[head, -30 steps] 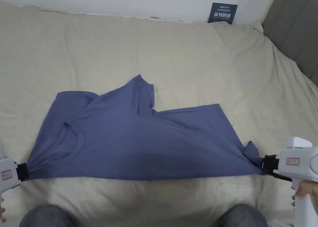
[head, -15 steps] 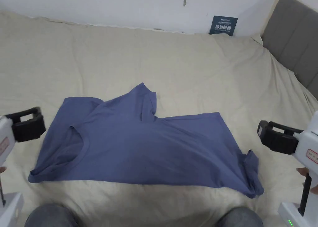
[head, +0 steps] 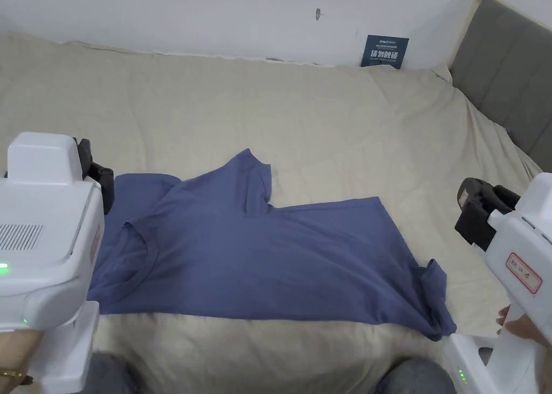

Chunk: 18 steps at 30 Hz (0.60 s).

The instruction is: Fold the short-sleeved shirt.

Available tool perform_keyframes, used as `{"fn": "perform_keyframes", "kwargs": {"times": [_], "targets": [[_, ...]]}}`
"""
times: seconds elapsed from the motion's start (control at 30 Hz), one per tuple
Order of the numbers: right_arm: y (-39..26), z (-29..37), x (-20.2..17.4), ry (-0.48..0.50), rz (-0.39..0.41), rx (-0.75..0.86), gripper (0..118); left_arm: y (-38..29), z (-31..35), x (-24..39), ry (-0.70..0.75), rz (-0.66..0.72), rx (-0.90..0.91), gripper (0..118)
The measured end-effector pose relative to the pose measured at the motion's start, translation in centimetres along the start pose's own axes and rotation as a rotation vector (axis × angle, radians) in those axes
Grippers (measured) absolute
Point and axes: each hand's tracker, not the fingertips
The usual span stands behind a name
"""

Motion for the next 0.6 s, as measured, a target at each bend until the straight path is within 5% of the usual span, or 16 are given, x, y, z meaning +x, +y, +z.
{"fn": "perform_keyframes", "kwargs": {"times": [0.43, 0.5, 0.53, 0.57, 0.6], "targets": [[0.0, -2.0, -0.3, -0.001, 0.018, -0.038, 1, 1.4, -4.3, 1.7, -0.172, 0.028, -0.142, 0], [-0.1, -2.6, -0.6, 0.002, 0.038, -0.048, 1, 2.2, -7.2, 2.6, -0.21, -0.003, -0.193, 13], [-0.1, -3.1, -0.6, 0.003, 0.042, -0.054, 1, 2.5, -8.9, 3.0, -0.232, 0.002, -0.22, 30], [-0.1, -3.5, -0.6, 0.006, 0.044, -0.061, 1, 2.8, -10.5, 3.4, -0.271, -0.002, -0.263, 60], [-0.1, -3.9, -0.6, 0.005, 0.045, -0.068, 1, 3.0, -12.4, 3.9, -0.289, 0.017, -0.297, 60]]}}
